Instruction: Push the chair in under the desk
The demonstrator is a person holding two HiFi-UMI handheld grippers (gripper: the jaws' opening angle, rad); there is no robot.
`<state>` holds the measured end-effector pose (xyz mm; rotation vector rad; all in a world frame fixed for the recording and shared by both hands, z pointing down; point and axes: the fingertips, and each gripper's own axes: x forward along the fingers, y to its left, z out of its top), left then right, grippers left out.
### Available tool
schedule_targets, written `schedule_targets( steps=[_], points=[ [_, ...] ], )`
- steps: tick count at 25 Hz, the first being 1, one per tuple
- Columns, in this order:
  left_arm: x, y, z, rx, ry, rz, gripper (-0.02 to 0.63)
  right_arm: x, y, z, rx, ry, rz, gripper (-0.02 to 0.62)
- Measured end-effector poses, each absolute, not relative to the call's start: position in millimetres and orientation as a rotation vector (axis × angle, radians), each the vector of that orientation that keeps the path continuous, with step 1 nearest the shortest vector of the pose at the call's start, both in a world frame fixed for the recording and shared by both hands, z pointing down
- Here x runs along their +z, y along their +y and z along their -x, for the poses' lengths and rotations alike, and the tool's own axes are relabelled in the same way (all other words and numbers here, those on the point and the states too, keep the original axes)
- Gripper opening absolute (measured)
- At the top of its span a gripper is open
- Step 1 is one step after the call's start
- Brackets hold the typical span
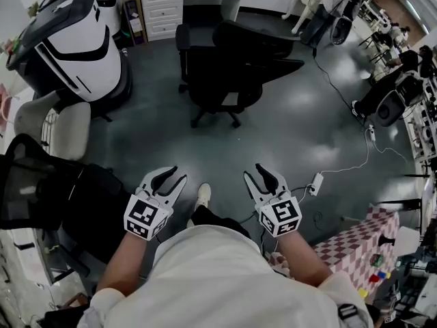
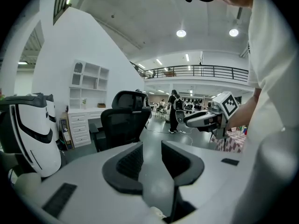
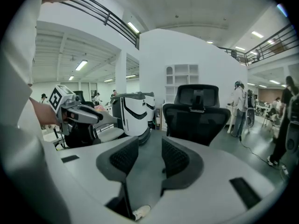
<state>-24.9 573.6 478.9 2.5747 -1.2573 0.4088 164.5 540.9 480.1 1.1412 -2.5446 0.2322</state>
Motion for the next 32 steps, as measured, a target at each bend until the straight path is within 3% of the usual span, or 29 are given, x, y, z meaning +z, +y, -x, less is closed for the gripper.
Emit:
schedule_targets(
  steps=[22, 32],
  points=[
    [465.4, 374.5, 23.7, 0.521, -1.222, -2.653, 0.123, 472.2, 324.8, -184.9, 0.295, -2.529, -1.358, 0.155],
    [472.5, 283.8, 53.1, 0.554, -1.114, -2.736, 0.134, 466.9, 257.0, -177.9, 0.293, -2.408, -1.518, 0.201]
  ],
)
